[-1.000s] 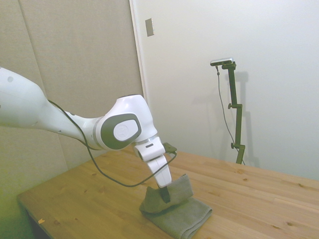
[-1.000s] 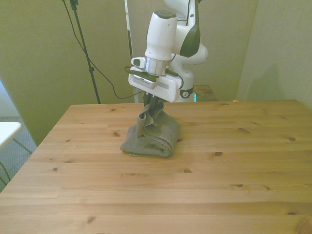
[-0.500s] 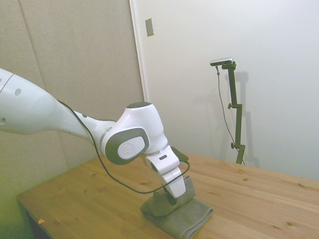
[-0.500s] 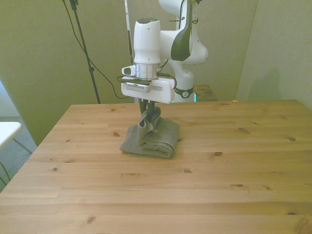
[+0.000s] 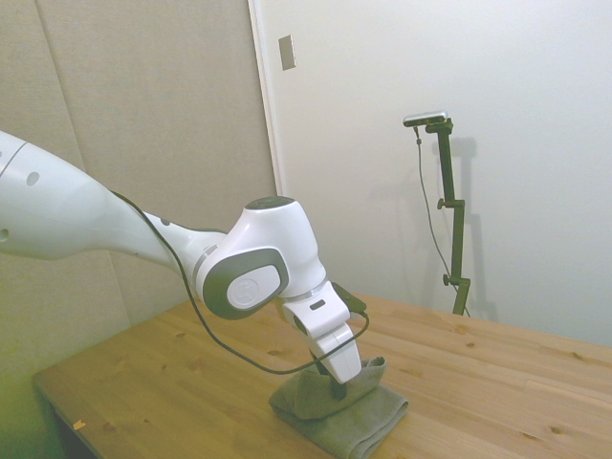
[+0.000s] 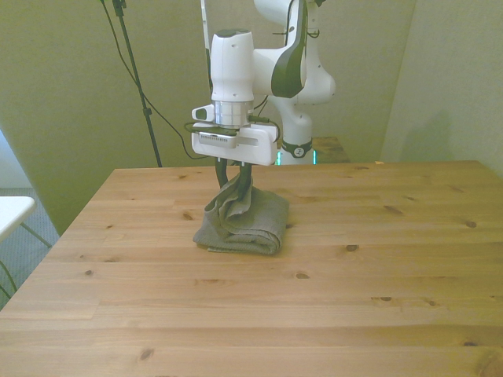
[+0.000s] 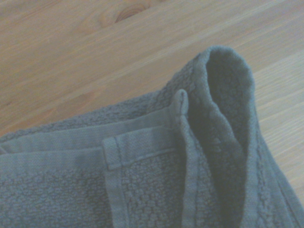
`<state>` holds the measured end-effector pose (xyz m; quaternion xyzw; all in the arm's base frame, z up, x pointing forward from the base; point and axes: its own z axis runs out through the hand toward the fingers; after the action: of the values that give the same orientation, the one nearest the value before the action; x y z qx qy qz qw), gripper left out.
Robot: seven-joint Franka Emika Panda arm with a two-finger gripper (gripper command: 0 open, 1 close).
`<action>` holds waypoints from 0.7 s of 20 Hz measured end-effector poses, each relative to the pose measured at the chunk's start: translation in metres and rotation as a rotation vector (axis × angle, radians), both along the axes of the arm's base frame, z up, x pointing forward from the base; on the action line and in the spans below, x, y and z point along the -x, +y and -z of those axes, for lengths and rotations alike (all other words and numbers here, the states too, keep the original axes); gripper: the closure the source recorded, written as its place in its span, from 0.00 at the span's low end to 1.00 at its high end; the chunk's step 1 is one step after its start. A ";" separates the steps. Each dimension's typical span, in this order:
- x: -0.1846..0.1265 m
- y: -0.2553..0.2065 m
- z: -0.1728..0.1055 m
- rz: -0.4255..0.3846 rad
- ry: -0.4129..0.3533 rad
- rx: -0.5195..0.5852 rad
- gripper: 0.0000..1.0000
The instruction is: Fold the towel
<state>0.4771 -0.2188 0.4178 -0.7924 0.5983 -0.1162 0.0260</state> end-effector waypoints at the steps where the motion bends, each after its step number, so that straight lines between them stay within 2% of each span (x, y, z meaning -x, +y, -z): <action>1: 0.002 -0.001 -0.006 -0.001 -0.008 0.007 0.00; 9: 0.038 0.016 -0.045 0.004 -0.026 0.064 0.00; 14: 0.063 0.035 -0.062 -0.013 0.020 0.051 0.00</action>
<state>0.4137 -0.1842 0.4798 -0.7976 0.5903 -0.1235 0.0004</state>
